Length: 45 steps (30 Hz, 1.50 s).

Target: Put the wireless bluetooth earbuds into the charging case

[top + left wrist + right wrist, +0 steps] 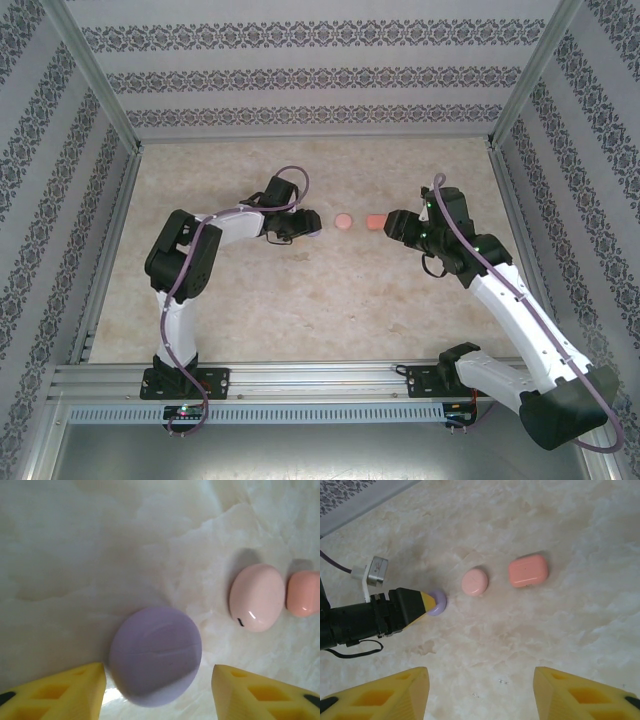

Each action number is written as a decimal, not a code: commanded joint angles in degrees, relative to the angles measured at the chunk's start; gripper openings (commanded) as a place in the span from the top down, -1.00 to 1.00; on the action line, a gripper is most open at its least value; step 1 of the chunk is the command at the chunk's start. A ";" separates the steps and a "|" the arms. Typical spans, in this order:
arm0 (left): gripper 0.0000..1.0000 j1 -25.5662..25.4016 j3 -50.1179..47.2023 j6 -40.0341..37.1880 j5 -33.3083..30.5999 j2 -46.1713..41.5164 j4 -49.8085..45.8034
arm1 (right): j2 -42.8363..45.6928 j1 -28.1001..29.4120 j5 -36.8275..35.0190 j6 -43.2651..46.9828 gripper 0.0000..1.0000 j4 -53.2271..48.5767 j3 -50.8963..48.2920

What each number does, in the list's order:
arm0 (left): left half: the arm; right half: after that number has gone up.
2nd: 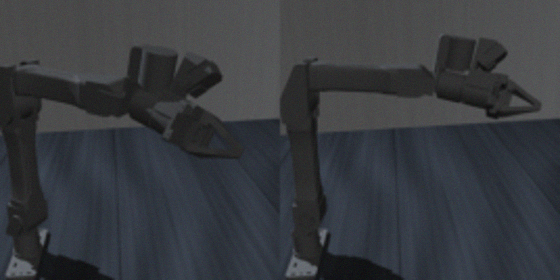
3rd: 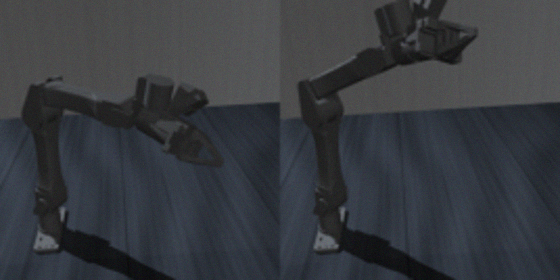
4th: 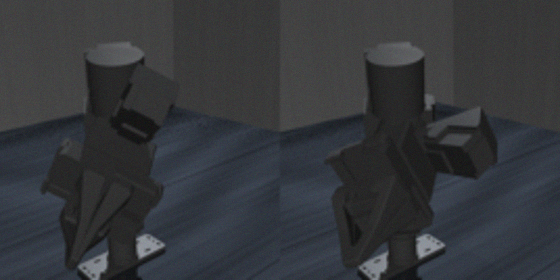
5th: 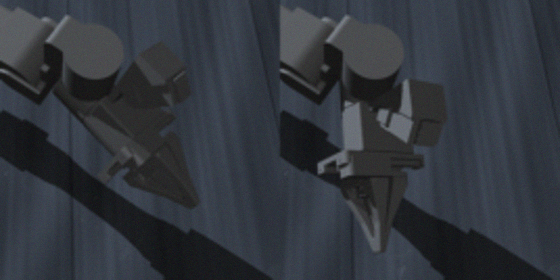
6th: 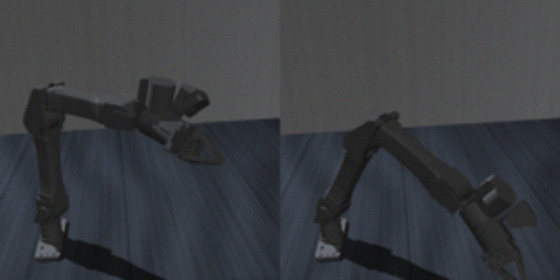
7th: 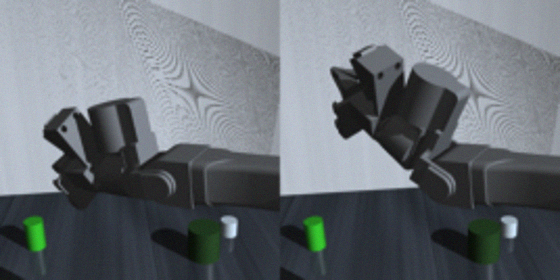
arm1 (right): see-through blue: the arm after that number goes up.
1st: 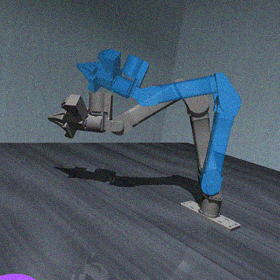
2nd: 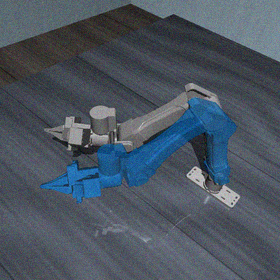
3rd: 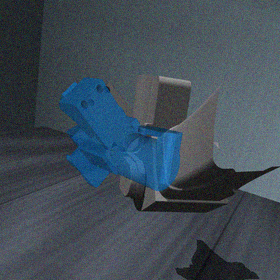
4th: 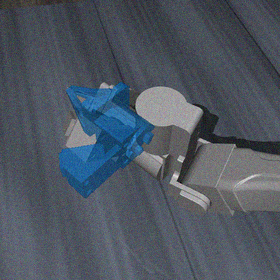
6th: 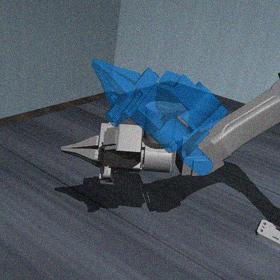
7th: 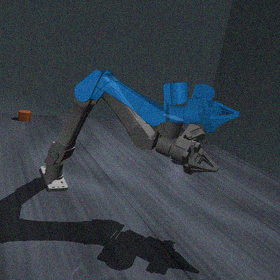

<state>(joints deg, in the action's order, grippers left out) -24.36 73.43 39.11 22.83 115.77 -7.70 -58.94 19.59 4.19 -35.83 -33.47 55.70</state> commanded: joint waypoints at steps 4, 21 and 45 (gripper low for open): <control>-0.38 4.45 -4.26 -3.20 -6.73 -7.20 -7.76 | 1.96 -1.44 0.42 0.98 -0.67 -1.49 1.84; -0.99 8.31 -9.64 -24.43 -28.31 -44.53 -13.13 | 3.53 -7.83 -17.09 9.37 -0.96 -0.24 2.08; -0.99 8.88 -50.97 -47.81 -38.12 -53.72 41.06 | -12.20 -16.25 -22.81 31.30 -0.96 64.37 -30.86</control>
<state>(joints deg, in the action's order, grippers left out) -16.08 24.99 -7.11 -11.16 59.66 19.53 -69.76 3.86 -19.44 -7.16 17.02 26.85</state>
